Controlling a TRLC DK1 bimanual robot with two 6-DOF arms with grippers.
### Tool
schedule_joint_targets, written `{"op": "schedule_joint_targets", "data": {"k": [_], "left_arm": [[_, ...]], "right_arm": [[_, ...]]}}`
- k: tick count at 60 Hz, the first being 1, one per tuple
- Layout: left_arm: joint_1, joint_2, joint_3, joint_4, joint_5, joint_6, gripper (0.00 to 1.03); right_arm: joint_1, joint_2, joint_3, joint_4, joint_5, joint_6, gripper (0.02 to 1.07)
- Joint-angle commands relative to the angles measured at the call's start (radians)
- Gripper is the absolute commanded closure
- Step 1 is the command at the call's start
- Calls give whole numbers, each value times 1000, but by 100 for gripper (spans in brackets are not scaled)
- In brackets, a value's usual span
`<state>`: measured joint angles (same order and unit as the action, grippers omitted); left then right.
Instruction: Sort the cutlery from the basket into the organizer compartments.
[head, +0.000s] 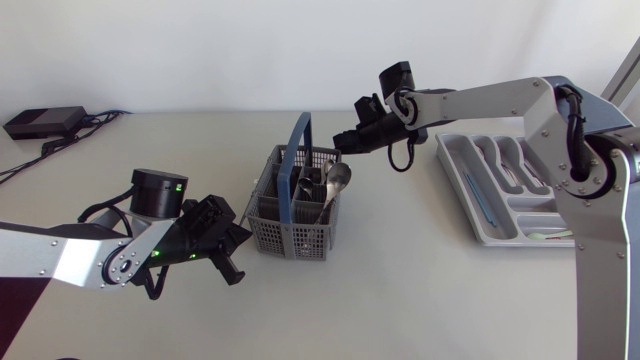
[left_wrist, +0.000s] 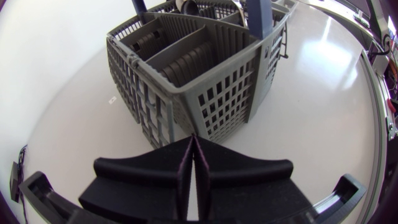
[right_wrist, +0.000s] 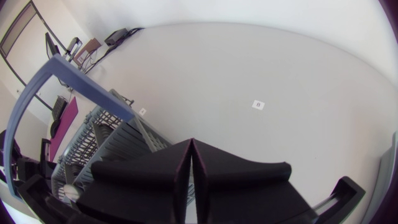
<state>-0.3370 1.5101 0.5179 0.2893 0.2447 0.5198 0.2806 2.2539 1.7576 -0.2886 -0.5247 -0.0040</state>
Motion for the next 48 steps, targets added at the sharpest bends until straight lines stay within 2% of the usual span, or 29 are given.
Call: {"op": "schedule_joint_targets", "data": {"k": [1,16,35,48], "left_arm": [[-2,-14,-12,14,1,-15,100],[33,-51,-35,13,4,-14,100],[89,-85,-39,8,5,-9,100],[193,-85,-45,7,44,32,100]], "right_arm": [[20,-33,-67,-21,-11,-5,99],[49,-157,-227,-23,-14,-31,99],[80,-234,-334,-14,-18,-30,99],[124,-303,-432,6,-18,-25,99]]}}
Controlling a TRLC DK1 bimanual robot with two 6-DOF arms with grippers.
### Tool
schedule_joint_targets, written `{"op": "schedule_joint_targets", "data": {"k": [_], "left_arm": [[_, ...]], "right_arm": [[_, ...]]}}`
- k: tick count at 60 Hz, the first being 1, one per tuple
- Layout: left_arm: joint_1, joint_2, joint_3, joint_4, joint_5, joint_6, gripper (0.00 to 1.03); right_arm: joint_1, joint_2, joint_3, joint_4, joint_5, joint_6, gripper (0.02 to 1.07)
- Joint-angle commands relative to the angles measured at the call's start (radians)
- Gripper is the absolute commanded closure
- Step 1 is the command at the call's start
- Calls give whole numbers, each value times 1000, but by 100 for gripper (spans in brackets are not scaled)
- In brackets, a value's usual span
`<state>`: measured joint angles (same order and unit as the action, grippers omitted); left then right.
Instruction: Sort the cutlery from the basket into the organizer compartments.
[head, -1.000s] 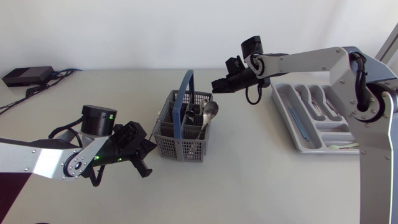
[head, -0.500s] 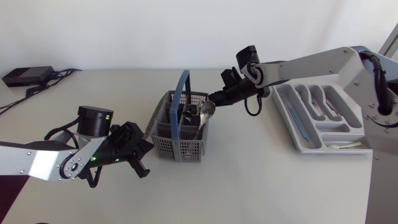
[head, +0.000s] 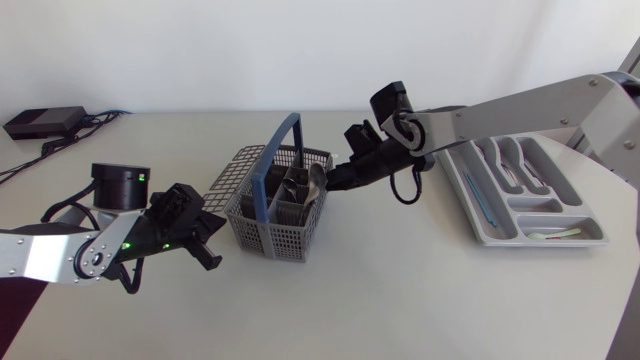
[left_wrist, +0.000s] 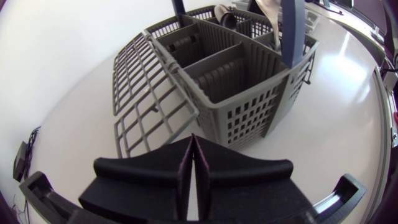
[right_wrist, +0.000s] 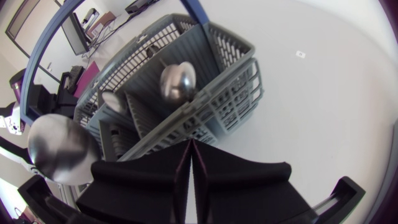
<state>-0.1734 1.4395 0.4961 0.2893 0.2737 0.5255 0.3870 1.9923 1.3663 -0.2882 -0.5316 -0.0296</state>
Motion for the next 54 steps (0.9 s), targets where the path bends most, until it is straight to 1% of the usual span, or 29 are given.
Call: {"op": "schedule_joint_targets", "data": {"k": [1,8,12,19,28,31,40,47,54], "left_arm": [[34,-14,-25,7,15,31,100],[78,-7,-16,7,38,41,100],[95,-5,-13,-4,53,42,100],[94,-31,-31,-38,70,48,100],[83,-96,-57,-84,91,50,100],[69,-113,-67,-98,94,51,100],[22,-157,-93,-124,96,64,100],[-20,-168,-105,-125,96,64,100],[-41,-163,-102,-124,96,64,100]], "right_arm": [[19,-46,-47,6,-11,0,99],[39,-76,-79,12,-5,2,99],[29,-76,-65,17,2,3,99],[-5,-56,-24,21,36,7,99],[-42,-12,50,35,56,40,99],[-54,8,76,52,67,57,99],[-89,103,188,52,71,88,99],[-105,166,257,52,67,97,99],[-105,207,309,52,61,103,99]]}}
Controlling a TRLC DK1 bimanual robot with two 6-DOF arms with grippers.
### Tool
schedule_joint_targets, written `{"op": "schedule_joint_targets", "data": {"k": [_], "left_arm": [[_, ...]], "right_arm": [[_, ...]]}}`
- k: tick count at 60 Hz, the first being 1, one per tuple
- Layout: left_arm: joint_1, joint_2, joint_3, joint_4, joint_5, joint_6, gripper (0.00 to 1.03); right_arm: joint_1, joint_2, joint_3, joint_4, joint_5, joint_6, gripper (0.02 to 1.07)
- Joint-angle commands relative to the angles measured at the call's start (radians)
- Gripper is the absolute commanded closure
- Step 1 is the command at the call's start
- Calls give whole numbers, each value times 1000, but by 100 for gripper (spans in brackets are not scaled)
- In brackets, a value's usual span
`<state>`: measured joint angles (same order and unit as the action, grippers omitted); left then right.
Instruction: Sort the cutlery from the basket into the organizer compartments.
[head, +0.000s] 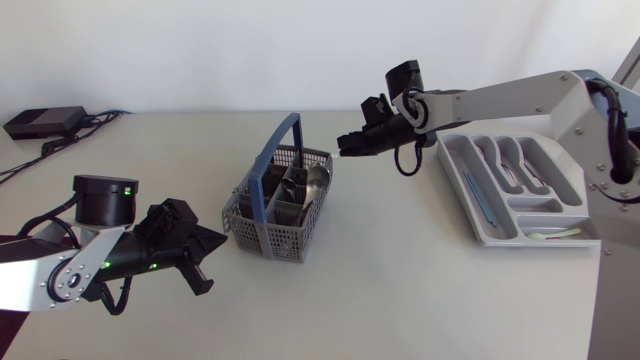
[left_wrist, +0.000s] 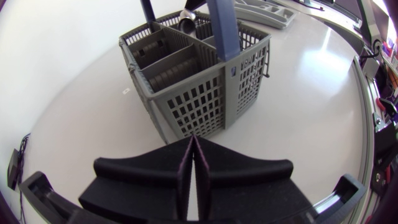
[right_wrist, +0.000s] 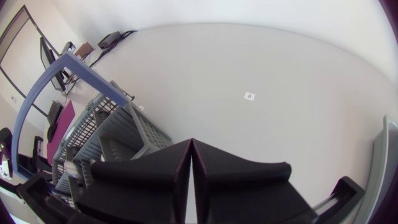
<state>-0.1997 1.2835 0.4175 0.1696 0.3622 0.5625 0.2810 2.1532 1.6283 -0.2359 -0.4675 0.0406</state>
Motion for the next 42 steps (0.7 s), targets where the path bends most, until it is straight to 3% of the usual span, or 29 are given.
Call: {"op": "schedule_joint_targets", "data": {"k": [1,20,42], "left_arm": [[-21,-4,-22,-4,9,27,100],[-41,62,-11,39,9,22,100],[-1,89,-13,84,7,31,100]], "right_arm": [[1,56,58,0,-5,36,99],[30,149,174,-43,-71,61,99],[72,20,-16,-54,-115,18,99]]}}
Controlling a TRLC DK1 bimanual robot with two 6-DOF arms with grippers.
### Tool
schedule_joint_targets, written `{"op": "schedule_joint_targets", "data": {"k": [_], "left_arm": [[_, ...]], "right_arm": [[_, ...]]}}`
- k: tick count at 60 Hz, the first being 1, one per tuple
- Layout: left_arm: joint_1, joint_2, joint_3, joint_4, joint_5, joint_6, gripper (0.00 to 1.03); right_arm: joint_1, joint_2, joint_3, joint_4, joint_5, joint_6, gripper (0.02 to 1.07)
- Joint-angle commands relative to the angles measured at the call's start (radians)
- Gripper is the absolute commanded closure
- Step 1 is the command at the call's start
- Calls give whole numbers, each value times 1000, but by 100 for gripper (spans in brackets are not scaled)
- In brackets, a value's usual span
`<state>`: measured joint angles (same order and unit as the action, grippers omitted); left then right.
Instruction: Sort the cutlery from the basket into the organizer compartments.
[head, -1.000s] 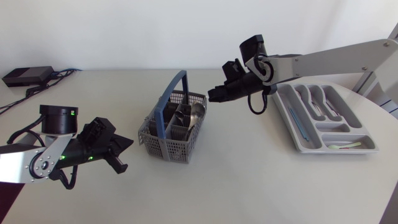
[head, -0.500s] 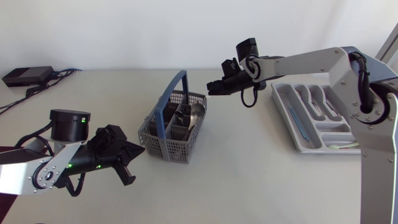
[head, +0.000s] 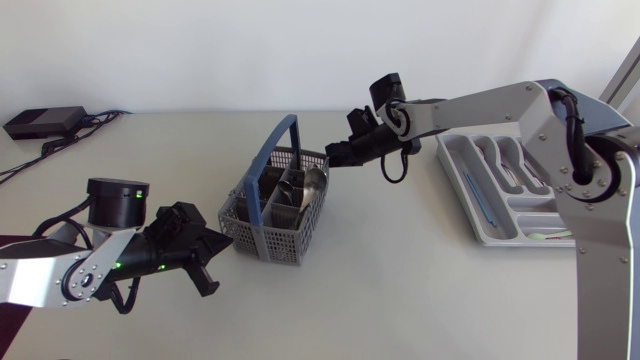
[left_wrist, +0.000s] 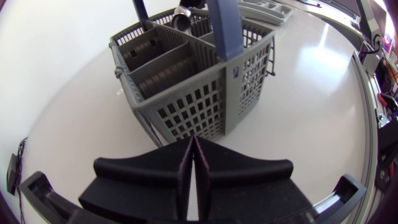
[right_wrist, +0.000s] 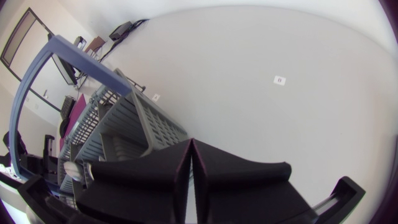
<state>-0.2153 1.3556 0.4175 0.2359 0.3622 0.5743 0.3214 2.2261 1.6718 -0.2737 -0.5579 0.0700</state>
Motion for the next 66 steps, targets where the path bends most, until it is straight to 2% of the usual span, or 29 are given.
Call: {"op": "schedule_joint_targets", "data": {"k": [1,17,26,30,46,55,66], "left_arm": [[17,19,-13,20,7,19,100],[79,8,-28,31,7,33,100],[106,-67,-51,-7,26,39,100],[106,-108,-59,-33,29,39,100],[91,-179,-63,-75,30,27,100],[90,-197,-77,-81,30,29,100],[96,-207,-89,-81,43,32,100]], "right_arm": [[34,-59,-67,-16,-25,-13,99],[70,-160,-184,-9,-30,-19,99],[64,-235,-244,19,15,-21,99],[67,-283,-282,53,59,-26,99],[99,-388,-296,59,92,-50,97],[139,-384,-288,105,116,-88,68],[166,-310,-244,174,136,-153,66]]}}
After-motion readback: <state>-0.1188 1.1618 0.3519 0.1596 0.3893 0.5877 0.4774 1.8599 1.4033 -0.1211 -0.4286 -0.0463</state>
